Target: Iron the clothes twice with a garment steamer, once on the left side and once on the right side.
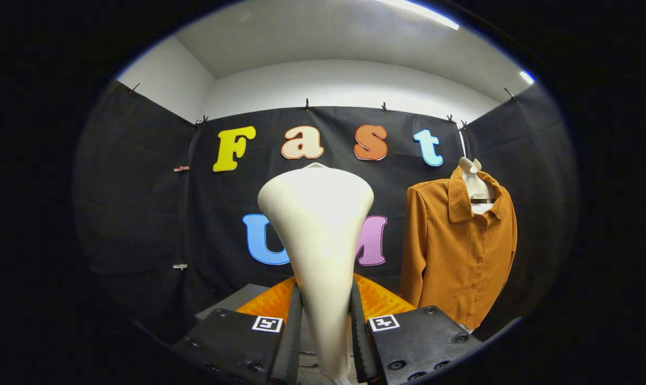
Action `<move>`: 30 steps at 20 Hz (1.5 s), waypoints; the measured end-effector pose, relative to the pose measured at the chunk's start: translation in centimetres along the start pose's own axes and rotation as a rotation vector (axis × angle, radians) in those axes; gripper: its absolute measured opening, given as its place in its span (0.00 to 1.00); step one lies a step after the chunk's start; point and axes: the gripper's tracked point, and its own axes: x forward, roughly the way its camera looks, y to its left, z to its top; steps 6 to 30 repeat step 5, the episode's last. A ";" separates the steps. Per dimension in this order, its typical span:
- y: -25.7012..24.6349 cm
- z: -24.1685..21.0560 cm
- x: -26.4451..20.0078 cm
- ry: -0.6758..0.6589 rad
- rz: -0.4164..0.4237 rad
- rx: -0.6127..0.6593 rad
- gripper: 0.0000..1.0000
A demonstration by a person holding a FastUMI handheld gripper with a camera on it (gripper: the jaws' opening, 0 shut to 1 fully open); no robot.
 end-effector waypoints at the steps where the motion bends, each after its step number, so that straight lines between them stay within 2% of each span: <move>1: -0.1 0.0 0.0 0.001 -0.001 0.001 0.44; 30: 0.0 0.1 -0.1 0.000 0.002 -0.006 0.44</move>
